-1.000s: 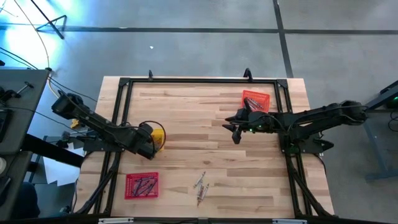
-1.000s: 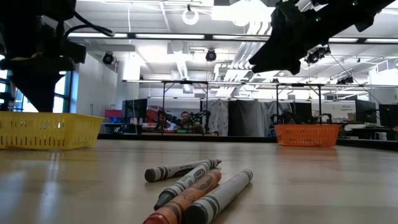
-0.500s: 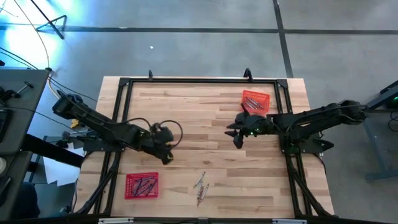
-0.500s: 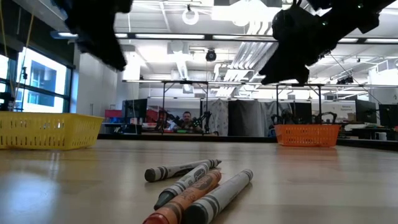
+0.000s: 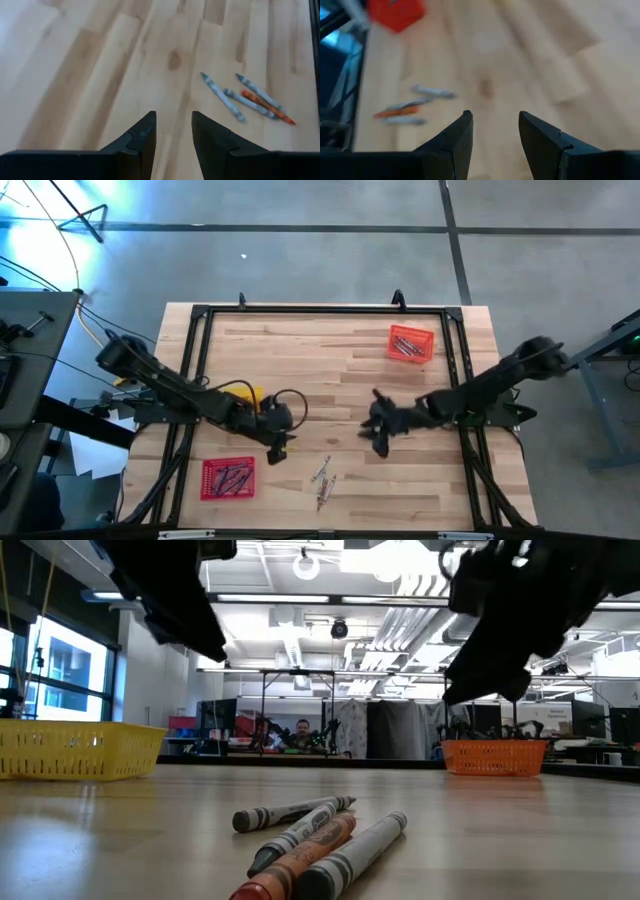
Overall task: Sort crayons
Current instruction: Put the gray crayon into the orange bin
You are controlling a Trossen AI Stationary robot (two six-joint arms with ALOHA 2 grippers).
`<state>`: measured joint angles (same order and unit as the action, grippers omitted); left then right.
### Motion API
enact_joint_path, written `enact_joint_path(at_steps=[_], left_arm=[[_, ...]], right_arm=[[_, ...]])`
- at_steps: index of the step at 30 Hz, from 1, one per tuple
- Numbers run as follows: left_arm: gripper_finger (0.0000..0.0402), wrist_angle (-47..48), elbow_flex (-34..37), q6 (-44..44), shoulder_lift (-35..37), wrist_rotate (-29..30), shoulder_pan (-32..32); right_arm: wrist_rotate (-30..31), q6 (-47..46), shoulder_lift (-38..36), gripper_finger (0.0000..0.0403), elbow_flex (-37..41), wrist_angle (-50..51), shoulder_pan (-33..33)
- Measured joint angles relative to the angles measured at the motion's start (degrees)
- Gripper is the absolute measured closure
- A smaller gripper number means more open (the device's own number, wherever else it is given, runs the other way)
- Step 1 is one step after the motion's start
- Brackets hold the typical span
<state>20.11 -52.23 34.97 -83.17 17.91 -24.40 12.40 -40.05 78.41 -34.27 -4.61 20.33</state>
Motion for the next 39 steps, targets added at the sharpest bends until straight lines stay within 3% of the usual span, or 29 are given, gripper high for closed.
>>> enact_joint_path(at_steps=[5, 13, 19, 24, 27, 30, 39], left_arm=[[0.0291, 0.3, 0.0, 2.7, -2.3, -2.8, -2.9], [0.0291, -0.3, 0.0, 4.0, -3.8, -2.4, -7.2], [0.0291, -0.4, 0.0, 3.9, -3.8, -1.2, -9.3], [0.0291, -0.3, 0.0, 3.9, -3.8, 0.7, -10.2], [0.0291, -0.3, 0.0, 3.8, -3.8, 0.7, -10.3], [0.0291, -0.1, 0.0, 3.8, -3.8, 0.8, -10.6], [0.0291, 1.6, 0.0, 3.8, -3.8, 0.8, -11.8]], right_arm=[[2.1, 3.1, 8.5, 0.0250, -9.5, 5.3, 5.7], [2.5, 19.5, 26.4, 0.0250, -36.2, 37.8, 6.6], [2.5, 32.6, 34.0, 0.0250, -47.5, 44.4, 5.8], [1.4, 43.4, 36.0, 0.0250, -51.4, 45.1, 4.2], [-2.8, 47.8, 37.1, 0.0250, -51.7, 43.7, 2.8], [-6.9, 49.6, 38.5, 0.0250, -51.4, 41.3, 2.1], [-7.0, 53.8, 40.9, 0.0250, -51.2, 34.8, 2.2]])
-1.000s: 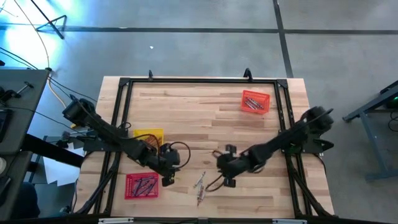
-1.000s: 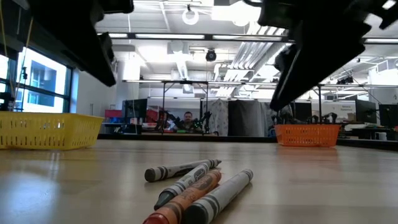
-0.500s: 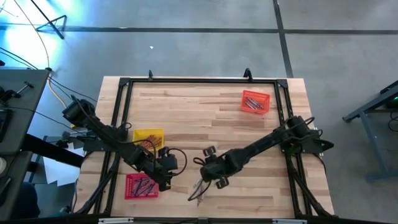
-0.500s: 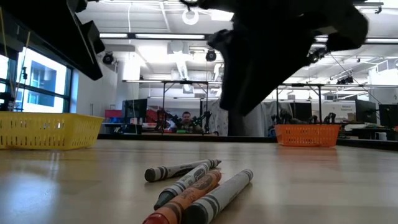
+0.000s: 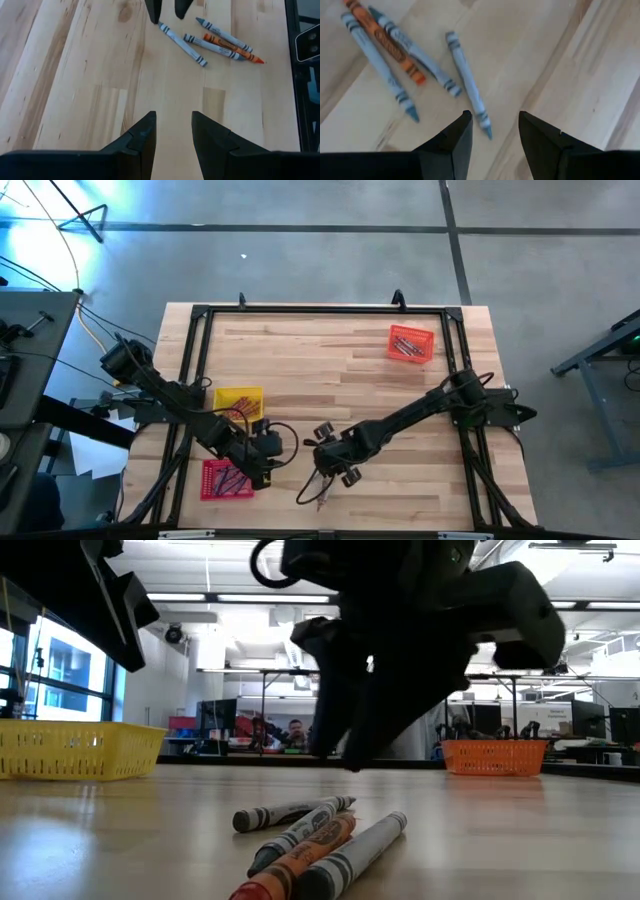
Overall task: Sort crayons
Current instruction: Put the gray crayon into the orange bin
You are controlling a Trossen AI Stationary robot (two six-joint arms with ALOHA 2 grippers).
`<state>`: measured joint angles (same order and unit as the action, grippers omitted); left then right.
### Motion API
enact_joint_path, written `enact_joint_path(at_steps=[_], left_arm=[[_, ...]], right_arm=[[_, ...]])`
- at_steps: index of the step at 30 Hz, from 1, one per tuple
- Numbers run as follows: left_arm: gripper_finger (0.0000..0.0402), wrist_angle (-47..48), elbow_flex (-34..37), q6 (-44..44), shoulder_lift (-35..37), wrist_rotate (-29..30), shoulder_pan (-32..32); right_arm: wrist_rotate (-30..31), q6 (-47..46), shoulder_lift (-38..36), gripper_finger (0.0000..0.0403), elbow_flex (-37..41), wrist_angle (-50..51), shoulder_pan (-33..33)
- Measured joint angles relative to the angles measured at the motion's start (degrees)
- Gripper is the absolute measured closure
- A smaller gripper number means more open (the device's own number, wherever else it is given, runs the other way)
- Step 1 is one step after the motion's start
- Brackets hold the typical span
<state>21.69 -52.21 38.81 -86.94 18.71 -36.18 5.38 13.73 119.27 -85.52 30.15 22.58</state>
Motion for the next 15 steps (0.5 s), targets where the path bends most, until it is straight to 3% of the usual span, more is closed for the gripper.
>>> enact_joint_path(at_steps=[15], left_arm=[[0.0291, 0.0, 0.0, 0.0, 0.0, 0.1, 0.0]], right_arm=[[-2.7, 0.8, 4.5, 0.0250, -0.2, -3.1, 0.0]])
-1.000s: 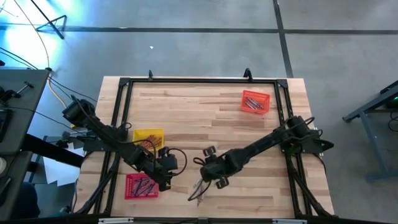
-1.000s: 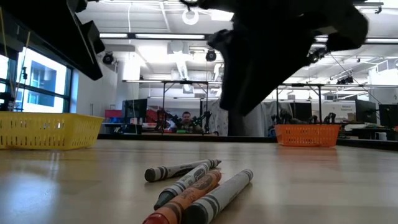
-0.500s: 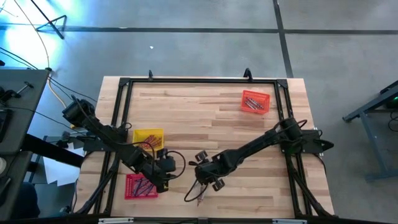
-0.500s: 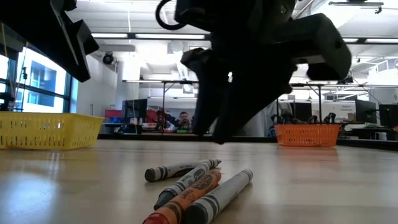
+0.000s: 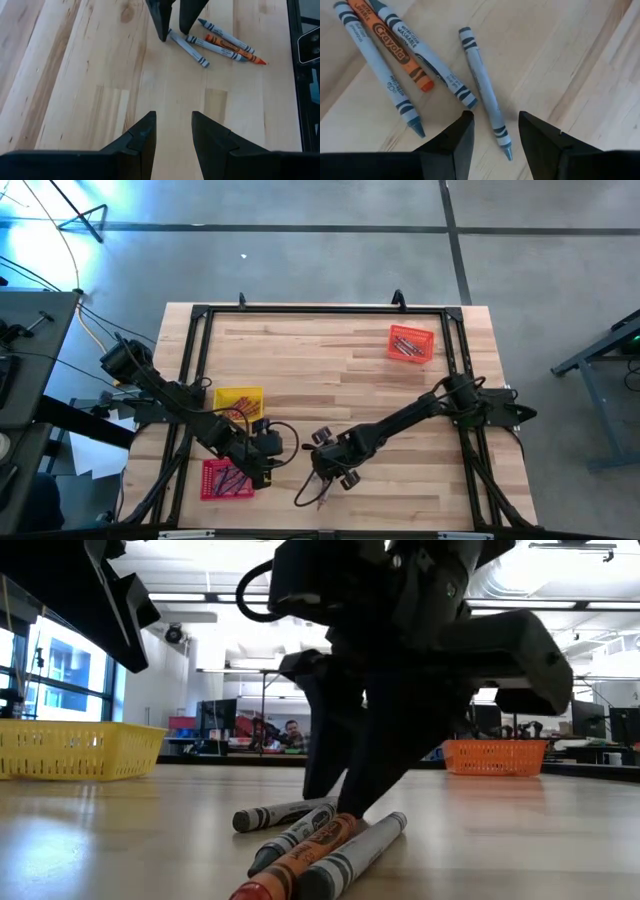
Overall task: Sort crayons
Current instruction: Put the gray crayon into the orange bin
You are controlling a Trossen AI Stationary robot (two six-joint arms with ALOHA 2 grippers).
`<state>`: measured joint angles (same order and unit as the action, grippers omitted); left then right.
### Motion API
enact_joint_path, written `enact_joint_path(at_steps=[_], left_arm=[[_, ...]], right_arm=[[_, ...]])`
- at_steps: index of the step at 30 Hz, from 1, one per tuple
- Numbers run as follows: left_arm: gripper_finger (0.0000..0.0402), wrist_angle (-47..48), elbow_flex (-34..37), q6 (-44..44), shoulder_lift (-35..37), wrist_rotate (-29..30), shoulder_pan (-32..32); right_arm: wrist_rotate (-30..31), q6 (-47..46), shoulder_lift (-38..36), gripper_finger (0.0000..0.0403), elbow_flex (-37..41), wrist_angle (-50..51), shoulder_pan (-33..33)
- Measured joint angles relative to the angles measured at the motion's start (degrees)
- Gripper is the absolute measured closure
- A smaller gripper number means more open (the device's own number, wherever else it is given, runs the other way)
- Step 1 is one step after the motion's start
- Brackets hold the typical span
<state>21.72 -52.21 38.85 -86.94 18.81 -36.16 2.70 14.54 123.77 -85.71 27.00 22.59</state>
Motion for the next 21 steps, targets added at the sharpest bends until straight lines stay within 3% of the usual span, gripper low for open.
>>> enact_joint_path(at_steps=[5, 12, 21], left_arm=[[0.0291, 0.0, 0.0, 0.0, 0.0, 1.1, 0.0], [0.0291, 0.0, 0.0, 0.0, 0.0, 1.4, 0.2], [0.0291, 0.1, 0.0, 0.0, 0.0, 1.6, 0.2]], right_arm=[[-0.1, -0.8, 0.6, 0.0275, 0.0, -0.1, -0.1], [-2.9, -3.4, 0.8, 0.0386, 0.0, 0.4, -0.2], [-3.3, -7.2, -0.9, 0.0397, 0.2, 5.8, -0.4]])
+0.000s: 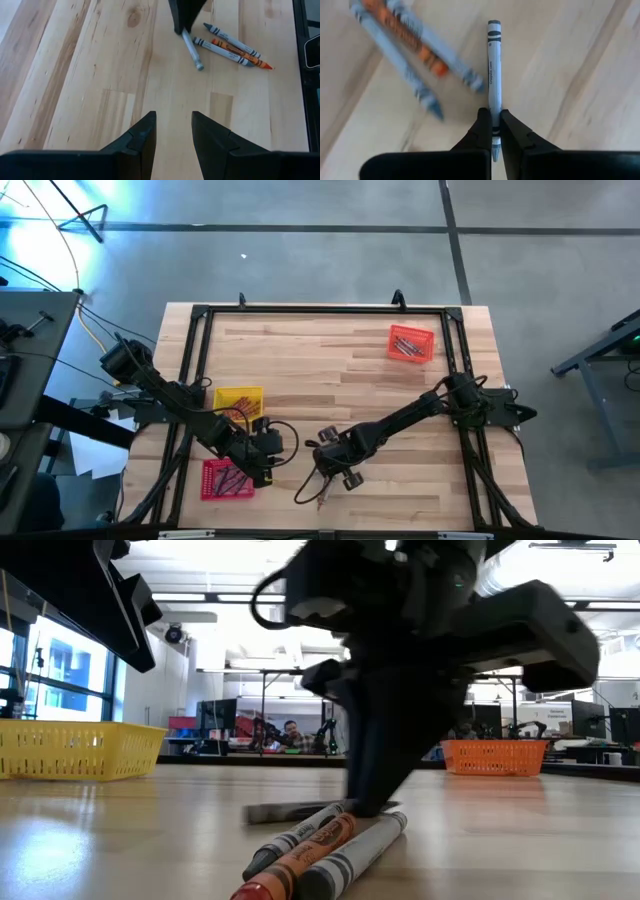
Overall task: Sort crayons
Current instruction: Put the gray crayon into the orange bin
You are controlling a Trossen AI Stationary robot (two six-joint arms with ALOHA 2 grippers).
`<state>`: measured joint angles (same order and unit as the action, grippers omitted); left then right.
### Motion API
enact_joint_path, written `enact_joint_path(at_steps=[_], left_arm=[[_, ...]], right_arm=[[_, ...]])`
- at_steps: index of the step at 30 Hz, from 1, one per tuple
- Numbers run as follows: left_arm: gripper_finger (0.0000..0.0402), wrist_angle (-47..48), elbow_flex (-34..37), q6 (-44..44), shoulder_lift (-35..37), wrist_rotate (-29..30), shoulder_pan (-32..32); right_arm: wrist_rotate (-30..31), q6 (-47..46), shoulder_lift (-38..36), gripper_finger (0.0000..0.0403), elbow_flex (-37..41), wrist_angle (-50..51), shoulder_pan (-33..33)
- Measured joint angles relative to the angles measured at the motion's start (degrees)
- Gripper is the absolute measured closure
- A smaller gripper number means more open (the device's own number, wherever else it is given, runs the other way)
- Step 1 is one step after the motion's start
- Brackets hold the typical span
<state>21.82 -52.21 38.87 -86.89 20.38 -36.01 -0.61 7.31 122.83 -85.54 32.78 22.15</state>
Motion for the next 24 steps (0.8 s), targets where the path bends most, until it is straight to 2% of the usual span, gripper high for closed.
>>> enact_joint_path(at_steps=[6, 17, 20, 24], left_arm=[[0.0291, 0.3, 0.0, 0.1, 0.0, -0.1, 0.0], [0.0291, 0.6, 0.0, 0.1, 0.0, -0.1, 0.0], [0.0291, 0.7, 0.0, 0.1, 0.0, 0.0, 0.0], [0.0291, 1.1, 0.0, 0.1, 0.0, 0.0, 0.0]], right_arm=[[0.4, 0.1, -4.3, 0.0399, 0.4, 4.7, -1.1], [4.7, -2.6, -15.6, 0.0401, 0.6, 17.8, -4.5], [8.0, -3.0, -19.7, 0.0402, 3.8, 20.6, -7.0], [10.7, -5.8, -28.5, 0.0402, 13.2, 20.9, -12.3]])
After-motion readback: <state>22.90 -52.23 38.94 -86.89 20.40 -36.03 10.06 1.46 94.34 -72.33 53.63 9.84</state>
